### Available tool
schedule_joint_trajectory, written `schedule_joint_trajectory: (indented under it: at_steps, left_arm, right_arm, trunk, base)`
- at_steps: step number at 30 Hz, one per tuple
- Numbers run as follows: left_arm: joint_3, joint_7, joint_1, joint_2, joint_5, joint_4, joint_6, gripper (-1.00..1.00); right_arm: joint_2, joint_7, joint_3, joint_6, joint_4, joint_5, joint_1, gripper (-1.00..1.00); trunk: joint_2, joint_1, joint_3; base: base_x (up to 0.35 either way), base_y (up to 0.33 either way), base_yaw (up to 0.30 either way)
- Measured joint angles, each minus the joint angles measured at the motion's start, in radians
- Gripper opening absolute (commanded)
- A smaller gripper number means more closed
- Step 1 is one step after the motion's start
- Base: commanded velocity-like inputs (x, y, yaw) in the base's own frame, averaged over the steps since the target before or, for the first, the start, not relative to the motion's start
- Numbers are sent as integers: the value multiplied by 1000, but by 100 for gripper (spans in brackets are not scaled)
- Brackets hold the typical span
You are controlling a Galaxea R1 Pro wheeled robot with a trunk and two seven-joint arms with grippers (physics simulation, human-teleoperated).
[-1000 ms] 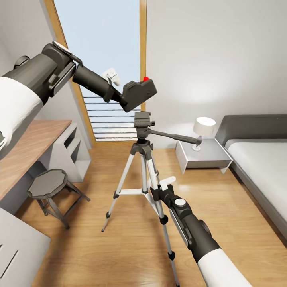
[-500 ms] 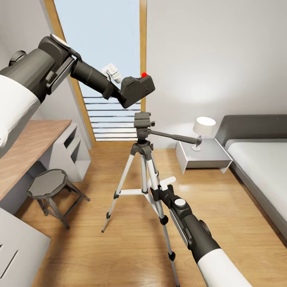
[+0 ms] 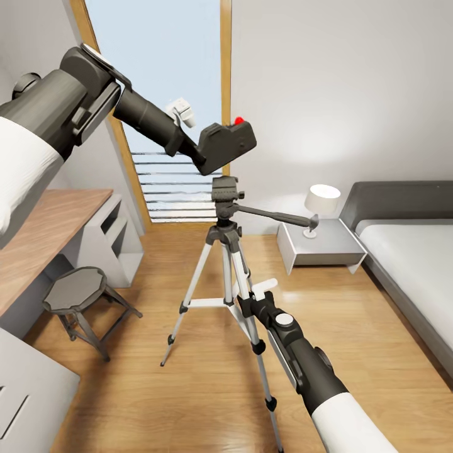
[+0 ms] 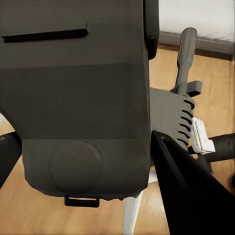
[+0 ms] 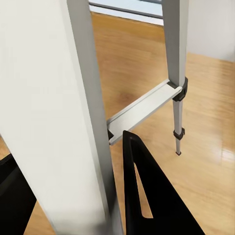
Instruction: Attach the digital camera to the camera tripod in the bedroom.
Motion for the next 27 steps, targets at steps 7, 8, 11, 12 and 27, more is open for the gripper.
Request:
schedule_joint_trajectory:
  at_steps: [7, 8, 11, 12, 27]
  left_arm:
    - [0, -11, 0, 0, -1, -1, 3, -100]
    - [0, -11, 0, 0, -1, -1, 3, -100]
    - [0, -13, 0, 0, -1, -1, 3, -100]
    - [0, -13, 0, 0, -1, -1, 3, -100]
    - [2, -7, 0, 4, 2, -2, -14, -100]
  right_arm:
    - [0, 0, 0, 0, -1, 1, 0, -100]
    - [0, 0, 0, 0, -1, 0, 0, -100]
    - [0, 0, 0, 0, -1, 1, 0, -100]
    - [0, 0, 0, 0, -1, 0, 0, -100]
    - [0, 0, 0, 0, 1, 0, 0, -100]
  trunk:
    - [0, 0, 0]
    - [0, 0, 0]
    - [0, 0, 0]
    - [0, 0, 0]
    - [0, 0, 0]
  base:
    - [0, 0, 0]
    - [0, 0, 0]
    - [0, 0, 0]
    - [0, 0, 0]
    - [0, 0, 0]
